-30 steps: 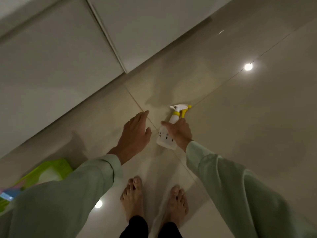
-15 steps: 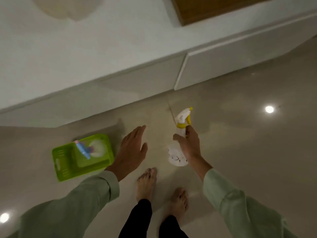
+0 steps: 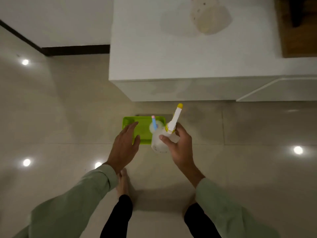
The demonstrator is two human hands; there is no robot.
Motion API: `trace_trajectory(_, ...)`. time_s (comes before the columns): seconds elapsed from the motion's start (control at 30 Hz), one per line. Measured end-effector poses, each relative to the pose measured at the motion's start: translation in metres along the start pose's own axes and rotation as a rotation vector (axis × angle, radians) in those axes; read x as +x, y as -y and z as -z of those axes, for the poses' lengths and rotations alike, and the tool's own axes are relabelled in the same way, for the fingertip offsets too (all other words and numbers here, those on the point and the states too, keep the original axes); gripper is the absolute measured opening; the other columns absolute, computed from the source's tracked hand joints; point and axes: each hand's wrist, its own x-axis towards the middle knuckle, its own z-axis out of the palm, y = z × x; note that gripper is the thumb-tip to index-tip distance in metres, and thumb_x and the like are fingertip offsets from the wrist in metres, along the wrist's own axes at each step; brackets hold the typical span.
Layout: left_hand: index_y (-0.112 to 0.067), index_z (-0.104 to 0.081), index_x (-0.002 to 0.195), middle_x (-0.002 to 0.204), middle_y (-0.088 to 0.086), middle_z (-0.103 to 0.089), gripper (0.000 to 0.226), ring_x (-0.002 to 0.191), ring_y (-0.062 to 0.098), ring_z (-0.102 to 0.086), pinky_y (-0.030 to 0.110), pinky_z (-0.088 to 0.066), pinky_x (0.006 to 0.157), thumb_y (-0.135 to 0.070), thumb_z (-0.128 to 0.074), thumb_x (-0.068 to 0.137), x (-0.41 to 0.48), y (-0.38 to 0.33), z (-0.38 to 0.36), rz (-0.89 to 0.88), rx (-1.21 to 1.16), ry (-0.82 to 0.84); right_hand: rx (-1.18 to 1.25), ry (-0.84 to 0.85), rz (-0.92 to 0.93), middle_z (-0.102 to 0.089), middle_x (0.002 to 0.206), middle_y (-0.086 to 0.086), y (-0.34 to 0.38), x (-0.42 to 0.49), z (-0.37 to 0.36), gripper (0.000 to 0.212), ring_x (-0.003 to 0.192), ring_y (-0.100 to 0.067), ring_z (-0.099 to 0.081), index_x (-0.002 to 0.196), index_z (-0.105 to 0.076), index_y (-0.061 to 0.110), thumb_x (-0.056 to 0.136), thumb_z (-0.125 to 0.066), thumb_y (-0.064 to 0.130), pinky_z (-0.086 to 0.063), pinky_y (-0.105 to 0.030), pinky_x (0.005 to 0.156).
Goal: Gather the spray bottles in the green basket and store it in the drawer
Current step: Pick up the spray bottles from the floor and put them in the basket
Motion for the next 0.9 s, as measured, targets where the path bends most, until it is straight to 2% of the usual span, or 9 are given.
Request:
trace_trajectory(0.1, -0.01, -0.041, 0.143, 0.143, 0.012, -0.05, 0.05, 0.126, 0.033, -0.052, 0.041, -0.042, 0.103, -0.013, -0.053, 0.094, 0.004, 0.05, 0.02, 0.033, -0.017, 0.01, -0.039, -0.006, 0.036, -0.072, 0.11, 0.006, 0.0, -0.003, -0.064, 0.04, 0.102, -0.014, -0.066, 0.115, -0.068, 0.013, 0.078, -0.084, 0.016, -0.049, -0.024, 0.091)
trace_trajectory(0.17, -0.012, -0.043, 0.142, 0.142, 0.01, -0.052, 0.049, 0.124, 0.031, -0.053, 0.038, -0.041, 0.1, -0.015, -0.052, 0.094, 0.006, 0.082, 0.031, 0.058, -0.039, 0.019, -0.09, -0.022, 0.016, -0.071, 0.111, -0.001, -0.005, -0.003, -0.106, 0.042, 0.104, -0.021, -0.064, 0.118, -0.069, 0.01, 0.079, -0.084, 0.017, -0.048, -0.031, 0.093)
trace_trajectory(0.23, -0.014, -0.044, 0.141, 0.141, 0.009, -0.053, 0.048, 0.123, 0.029, -0.054, 0.037, -0.041, 0.1, -0.016, -0.052, 0.094, 0.012, 0.11, 0.038, 0.058, -0.05, 0.026, -0.126, -0.035, -0.005, -0.071, 0.108, -0.008, -0.014, 0.003, -0.141, 0.044, 0.102, -0.023, -0.063, 0.121, -0.068, 0.009, 0.08, -0.083, 0.016, -0.048, -0.033, 0.092)
trace_trajectory(0.37, -0.012, -0.047, 0.14, 0.141, 0.01, -0.053, 0.046, 0.124, 0.029, -0.054, 0.038, -0.042, 0.103, -0.016, -0.052, 0.095, 0.038, 0.163, 0.034, 0.039, -0.063, 0.05, -0.103, -0.063, -0.069, -0.072, 0.101, -0.005, -0.045, 0.028, -0.196, 0.038, 0.093, -0.02, -0.064, 0.115, -0.069, 0.009, 0.079, -0.081, 0.012, -0.051, -0.034, 0.085)
trace_trajectory(0.47, -0.012, -0.047, 0.14, 0.141, 0.009, -0.053, 0.046, 0.126, 0.027, -0.053, 0.037, -0.04, 0.105, -0.016, -0.052, 0.095, 0.06, 0.189, 0.023, 0.018, -0.074, 0.065, -0.101, -0.096, -0.08, -0.073, 0.098, -0.002, -0.076, 0.052, -0.221, 0.032, 0.092, -0.019, -0.066, 0.111, -0.07, 0.012, 0.081, -0.079, 0.012, -0.048, -0.025, 0.083)
trace_trajectory(0.63, -0.014, -0.047, 0.14, 0.141, 0.007, -0.053, 0.045, 0.125, 0.026, -0.054, 0.037, -0.04, 0.105, -0.017, -0.052, 0.095, 0.098, 0.221, -0.006, 0.002, -0.07, 0.089, -0.167, -0.111, -0.049, -0.067, 0.09, 0.007, -0.125, 0.088, -0.252, 0.021, 0.08, 0.001, -0.059, 0.106, -0.07, 0.014, 0.086, -0.075, 0.013, -0.041, -0.008, 0.076)
trace_trajectory(0.67, -0.014, -0.048, 0.139, 0.141, 0.007, -0.053, 0.045, 0.124, 0.026, -0.055, 0.038, -0.041, 0.104, -0.017, -0.052, 0.095, 0.104, 0.226, -0.012, 0.003, -0.073, 0.094, -0.181, -0.101, -0.044, -0.067, 0.09, 0.007, -0.134, 0.092, -0.258, 0.019, 0.08, 0.002, -0.059, 0.106, -0.07, 0.013, 0.087, -0.074, 0.011, -0.042, -0.008, 0.075)
trace_trajectory(0.8, -0.016, -0.046, 0.14, 0.142, 0.004, -0.052, 0.045, 0.126, 0.024, -0.053, 0.039, -0.041, 0.105, -0.019, -0.051, 0.095, 0.117, 0.239, -0.031, 0.008, -0.077, 0.121, -0.249, -0.033, -0.048, -0.073, 0.103, -0.006, -0.164, 0.101, -0.271, 0.027, 0.096, -0.021, -0.067, 0.117, -0.067, 0.007, 0.089, -0.068, 0.005, -0.053, -0.034, 0.083)
trace_trajectory(0.9, -0.019, -0.046, 0.141, 0.143, 0.002, -0.051, 0.046, 0.127, 0.022, -0.052, 0.039, -0.042, 0.105, -0.019, -0.051, 0.096, 0.123, 0.244, -0.038, 0.022, -0.08, 0.132, -0.304, 0.009, -0.021, -0.071, 0.108, -0.011, -0.174, 0.103, -0.274, 0.03, 0.101, -0.028, -0.066, 0.121, -0.064, 0.006, 0.091, -0.063, 0.003, -0.054, -0.041, 0.088)
